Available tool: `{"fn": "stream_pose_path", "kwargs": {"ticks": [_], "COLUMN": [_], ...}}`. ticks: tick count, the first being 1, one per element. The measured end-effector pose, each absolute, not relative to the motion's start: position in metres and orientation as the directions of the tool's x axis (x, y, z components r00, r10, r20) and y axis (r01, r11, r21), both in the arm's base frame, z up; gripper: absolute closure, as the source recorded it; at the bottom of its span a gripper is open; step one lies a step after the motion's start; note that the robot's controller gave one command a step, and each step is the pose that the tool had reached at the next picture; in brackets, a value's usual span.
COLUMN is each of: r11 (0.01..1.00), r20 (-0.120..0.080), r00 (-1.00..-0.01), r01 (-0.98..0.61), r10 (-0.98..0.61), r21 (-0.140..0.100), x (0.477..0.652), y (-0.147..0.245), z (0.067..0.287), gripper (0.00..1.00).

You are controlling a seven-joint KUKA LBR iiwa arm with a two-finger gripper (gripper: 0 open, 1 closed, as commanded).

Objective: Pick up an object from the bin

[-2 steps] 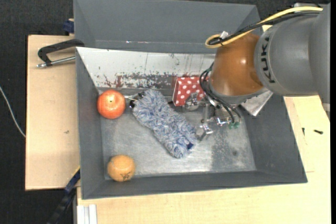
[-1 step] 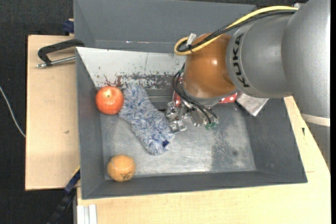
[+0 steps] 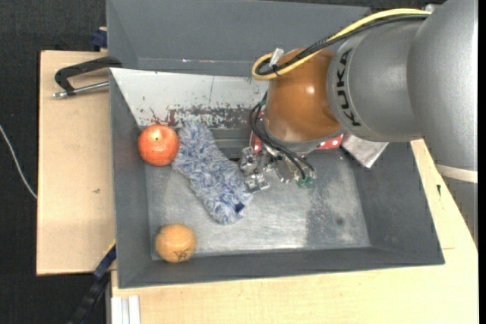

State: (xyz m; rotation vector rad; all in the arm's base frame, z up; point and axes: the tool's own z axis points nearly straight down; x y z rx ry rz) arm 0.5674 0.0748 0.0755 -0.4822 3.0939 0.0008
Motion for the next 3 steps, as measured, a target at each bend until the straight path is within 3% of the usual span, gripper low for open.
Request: {"fn": "stream_pose_path", "kwargs": {"ticks": [3], "r11": [0.952], "r20": [-0.001], "r00": [-0.952], "r01": [-0.305], "r10": [-0.305], "r21": [0.000], "x": [0.566], "y": [0.075], "z": [0.090], "gripper": [1.00]}}
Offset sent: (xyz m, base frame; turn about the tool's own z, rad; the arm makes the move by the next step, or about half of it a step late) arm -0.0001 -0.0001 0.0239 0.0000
